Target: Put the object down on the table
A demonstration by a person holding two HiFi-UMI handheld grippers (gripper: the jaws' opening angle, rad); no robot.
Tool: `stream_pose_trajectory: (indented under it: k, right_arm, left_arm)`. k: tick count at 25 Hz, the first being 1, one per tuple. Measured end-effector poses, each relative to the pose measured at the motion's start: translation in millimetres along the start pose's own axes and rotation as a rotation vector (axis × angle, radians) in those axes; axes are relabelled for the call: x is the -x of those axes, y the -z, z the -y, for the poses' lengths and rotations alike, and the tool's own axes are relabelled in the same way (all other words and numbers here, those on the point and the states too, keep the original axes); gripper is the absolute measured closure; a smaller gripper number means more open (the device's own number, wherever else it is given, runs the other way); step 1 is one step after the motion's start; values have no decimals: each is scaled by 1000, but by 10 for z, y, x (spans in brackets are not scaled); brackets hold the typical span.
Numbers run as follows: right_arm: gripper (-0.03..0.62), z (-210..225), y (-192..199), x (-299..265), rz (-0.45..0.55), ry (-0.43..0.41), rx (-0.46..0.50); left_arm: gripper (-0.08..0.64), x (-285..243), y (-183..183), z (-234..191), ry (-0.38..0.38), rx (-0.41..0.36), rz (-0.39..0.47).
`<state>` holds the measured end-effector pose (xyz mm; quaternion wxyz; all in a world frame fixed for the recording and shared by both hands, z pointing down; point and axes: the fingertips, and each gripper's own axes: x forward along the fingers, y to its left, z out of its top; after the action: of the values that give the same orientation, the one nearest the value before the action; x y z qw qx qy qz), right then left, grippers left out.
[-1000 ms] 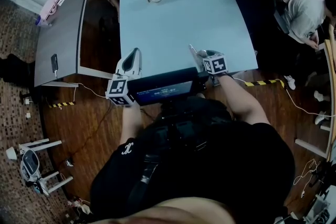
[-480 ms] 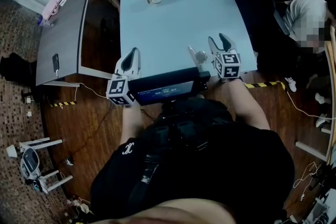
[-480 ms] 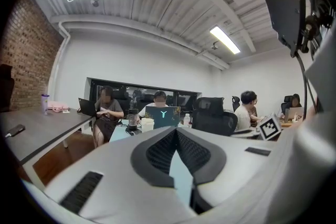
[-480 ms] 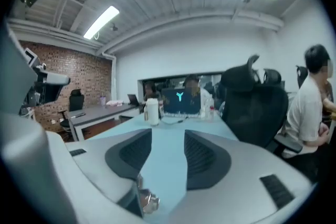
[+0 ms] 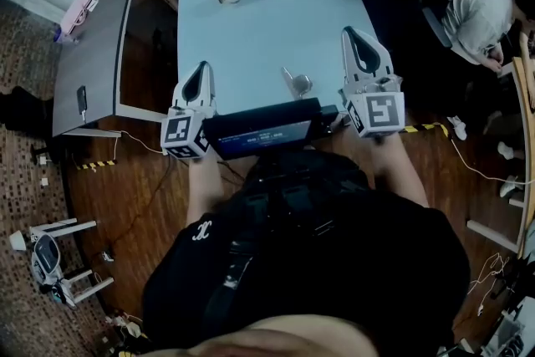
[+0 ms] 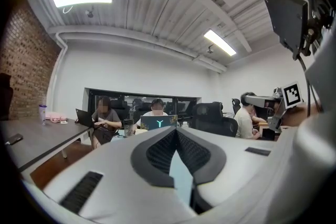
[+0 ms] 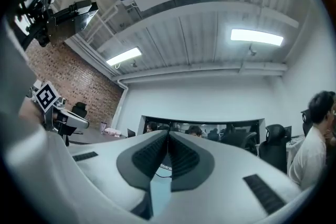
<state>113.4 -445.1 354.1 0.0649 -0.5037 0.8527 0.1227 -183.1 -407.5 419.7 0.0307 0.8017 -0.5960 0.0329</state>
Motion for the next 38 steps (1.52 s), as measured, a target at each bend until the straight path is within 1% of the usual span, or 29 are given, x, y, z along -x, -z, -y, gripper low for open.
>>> stream_pose_trajectory:
  k: [4,7,10,14,18,22,27,29,33,38]
  right_arm:
    - [609,82,-39,153,2,-12,-1]
    - [609,52,-94,279,12,-24,-11]
    - [609,21,-134,425,17,-18,-15]
    - [609,-107,-243,688,16,-18,-1]
    - [609,-359,-421,1135,23,-7,8]
    - [609,-872,-584,1782,15,-4,0]
    - [609,-1504,-660,2712,-46,5,-32]
    - [609,-1681,-726,3021,-74,7,-35]
    - [609,-1796,-943,3487,-74,30,-40]
    - [607,-1787,-1014,3795,-72,19,-79]
  left_arm:
    - [568,45,-31,200,3,-6,11]
    - [568,147,-5,295,12,-15,3]
    - [568,256,-34,360,18,-25,10]
    - [568,562,-114,509,36,-42,40]
    - [568,1153,-68,660,54,-63,50]
    - [568,2021,121,719,51,-53,45]
    - [568,3008,412,851,51,-24,13]
    - [568,3323,443,923,49,-18,9]
    - [568,3766,401,1060,29,-22,31]
    - [568,3981,316,1314,25,-38,47]
